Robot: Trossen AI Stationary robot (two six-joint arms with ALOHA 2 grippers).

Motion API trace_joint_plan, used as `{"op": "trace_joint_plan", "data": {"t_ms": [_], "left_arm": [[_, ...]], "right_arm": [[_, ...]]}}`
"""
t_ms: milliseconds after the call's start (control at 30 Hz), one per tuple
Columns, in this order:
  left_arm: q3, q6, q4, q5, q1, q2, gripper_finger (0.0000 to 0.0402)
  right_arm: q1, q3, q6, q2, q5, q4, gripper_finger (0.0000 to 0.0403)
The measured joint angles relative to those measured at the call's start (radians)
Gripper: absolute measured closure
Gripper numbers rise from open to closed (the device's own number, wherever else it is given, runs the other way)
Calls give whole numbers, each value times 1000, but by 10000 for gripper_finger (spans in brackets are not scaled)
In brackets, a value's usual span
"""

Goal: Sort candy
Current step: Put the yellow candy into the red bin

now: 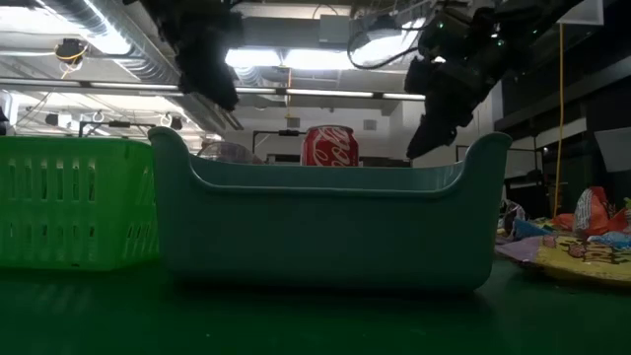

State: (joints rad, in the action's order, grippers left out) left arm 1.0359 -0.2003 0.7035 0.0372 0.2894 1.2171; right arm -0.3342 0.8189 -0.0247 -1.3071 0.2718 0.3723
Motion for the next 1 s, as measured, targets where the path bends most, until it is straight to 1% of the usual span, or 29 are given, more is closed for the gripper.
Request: {"op": "trace_joint_plan", "data": {"t_ms": [100,267,467,667,1000], "left_arm": [[0,32,-38,-1,-11,0,278],[0,54,-48,0,-28,0,278],[0,54,-48,0,-43,0,278],[0,54,-48,0,-63,0,278],[1,54,-54,0,-77,0,278]], "right_arm": [[82,-6,0,0,-29,-27,267],[204,-6,-5,0,-154,-30,267],[305,-6,-6,-9,-254,-26,267],[330,-6,-6,-58,-316,-8,267],[328,-5,17,-171,-315,-14,267]]}}
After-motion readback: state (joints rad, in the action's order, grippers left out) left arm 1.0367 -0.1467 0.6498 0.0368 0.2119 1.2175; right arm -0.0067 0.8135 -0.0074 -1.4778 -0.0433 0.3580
